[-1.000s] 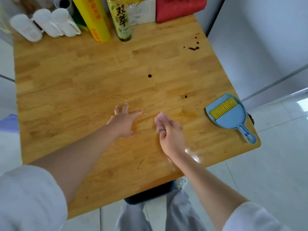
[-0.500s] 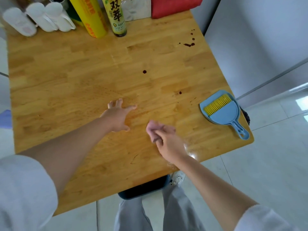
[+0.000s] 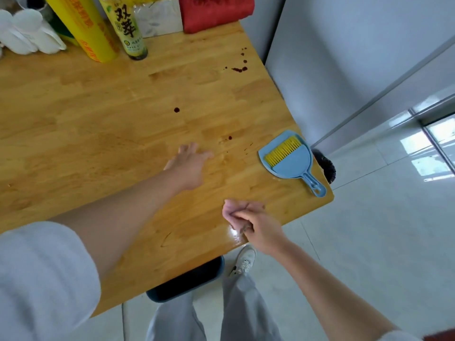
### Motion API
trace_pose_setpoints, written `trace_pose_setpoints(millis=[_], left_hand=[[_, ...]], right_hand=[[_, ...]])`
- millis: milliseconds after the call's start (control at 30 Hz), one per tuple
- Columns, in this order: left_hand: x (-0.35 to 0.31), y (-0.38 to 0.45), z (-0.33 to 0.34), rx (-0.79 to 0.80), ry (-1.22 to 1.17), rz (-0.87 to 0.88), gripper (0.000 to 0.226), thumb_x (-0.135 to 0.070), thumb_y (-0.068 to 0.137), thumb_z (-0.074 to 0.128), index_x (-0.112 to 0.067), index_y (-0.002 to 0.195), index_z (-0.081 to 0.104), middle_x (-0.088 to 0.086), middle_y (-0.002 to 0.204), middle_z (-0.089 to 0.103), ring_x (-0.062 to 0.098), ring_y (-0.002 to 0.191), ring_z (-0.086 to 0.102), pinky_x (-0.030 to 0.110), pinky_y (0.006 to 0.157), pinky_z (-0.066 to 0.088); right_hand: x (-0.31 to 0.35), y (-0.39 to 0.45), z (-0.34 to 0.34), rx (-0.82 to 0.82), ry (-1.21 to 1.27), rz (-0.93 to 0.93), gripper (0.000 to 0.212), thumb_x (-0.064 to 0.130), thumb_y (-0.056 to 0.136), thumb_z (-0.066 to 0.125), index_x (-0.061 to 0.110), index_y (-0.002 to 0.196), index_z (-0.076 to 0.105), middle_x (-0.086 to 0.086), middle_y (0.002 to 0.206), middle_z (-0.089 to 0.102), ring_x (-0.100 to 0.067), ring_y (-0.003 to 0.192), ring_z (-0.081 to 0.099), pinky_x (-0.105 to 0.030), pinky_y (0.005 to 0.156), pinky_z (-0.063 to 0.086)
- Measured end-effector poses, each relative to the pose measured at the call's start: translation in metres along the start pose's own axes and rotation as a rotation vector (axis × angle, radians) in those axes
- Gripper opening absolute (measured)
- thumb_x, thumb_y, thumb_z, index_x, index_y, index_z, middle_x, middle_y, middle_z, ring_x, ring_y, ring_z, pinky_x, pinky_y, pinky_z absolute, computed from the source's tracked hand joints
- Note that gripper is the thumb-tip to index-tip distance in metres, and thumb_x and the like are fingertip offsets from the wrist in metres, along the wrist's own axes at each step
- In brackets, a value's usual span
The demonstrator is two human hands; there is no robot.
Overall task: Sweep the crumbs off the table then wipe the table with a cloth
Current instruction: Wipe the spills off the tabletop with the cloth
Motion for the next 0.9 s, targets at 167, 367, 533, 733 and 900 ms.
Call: trace_pose_setpoints(millis=[167, 367, 533, 733, 900], left_hand=[[-0.136, 0.024, -0.022, -0.200, -0.038, 0.409, 0.058, -0.024, 0.088, 0.066, -0.030, 0.143, 0.047, 0.000, 0.142, 0.046, 0.023, 0.133, 0.038, 0.044, 0.101, 0.046], [-0.264, 0.045, -0.011, -0.187, 0.226, 0.758, 0.068, -0.008, 0.088, 0.058, -0.030, 0.150, 0.041, -0.003, 0.155, 0.038, 0.022, 0.145, 0.028, 0.040, 0.114, 0.029], [-0.301, 0.056, 0.003, -0.138, 0.393, 0.858, 0.056, -0.015, 0.092, 0.057, -0.039, 0.142, 0.049, -0.010, 0.150, 0.046, 0.021, 0.148, 0.025, 0.042, 0.122, 0.012], [-0.297, 0.055, 0.001, -0.210, 0.394, 0.846, 0.043, -0.013, 0.094, 0.059, -0.032, 0.132, 0.054, -0.004, 0.125, 0.059, 0.017, 0.130, 0.046, 0.041, 0.124, 0.010], [-0.242, 0.045, -0.022, -0.217, 0.286, 0.738, 0.040, -0.019, 0.094, 0.060, -0.034, 0.131, 0.057, -0.004, 0.120, 0.060, 0.016, 0.124, 0.052, 0.044, 0.125, 0.006]], right_hand=[[-0.039, -0.012, -0.037, 0.044, 0.056, -0.077, 0.045, 0.013, 0.090, 0.058, 0.044, 0.121, 0.069, 0.053, 0.123, 0.046, 0.007, 0.120, 0.046, -0.001, 0.081, 0.041], [-0.068, -0.027, -0.064, -0.070, 0.252, -0.016, 0.056, -0.006, 0.086, 0.056, 0.037, 0.116, 0.073, 0.038, 0.128, 0.057, -0.002, 0.123, 0.054, -0.016, 0.093, 0.049], [-0.097, -0.037, -0.085, -0.197, 0.511, 0.224, 0.036, 0.010, 0.091, 0.052, 0.037, 0.090, 0.076, 0.018, 0.083, 0.069, -0.001, 0.058, 0.061, -0.018, 0.048, 0.043], [-0.122, -0.036, -0.106, -0.231, 0.715, 0.377, 0.019, 0.005, 0.078, 0.041, 0.004, 0.068, 0.057, -0.018, 0.051, 0.054, -0.024, 0.031, 0.045, -0.027, 0.034, 0.037], [-0.123, -0.028, -0.099, -0.227, 0.847, 0.451, 0.018, 0.008, 0.074, 0.046, -0.005, 0.076, 0.059, -0.020, 0.052, 0.051, -0.026, 0.031, 0.043, -0.027, 0.038, 0.036]])
Point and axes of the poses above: each hand's wrist, its own y-axis towards the middle knuckle, its own z-axis out of the palm, x = y × z, the point moved 9 cm from there along y, towards the middle knuckle
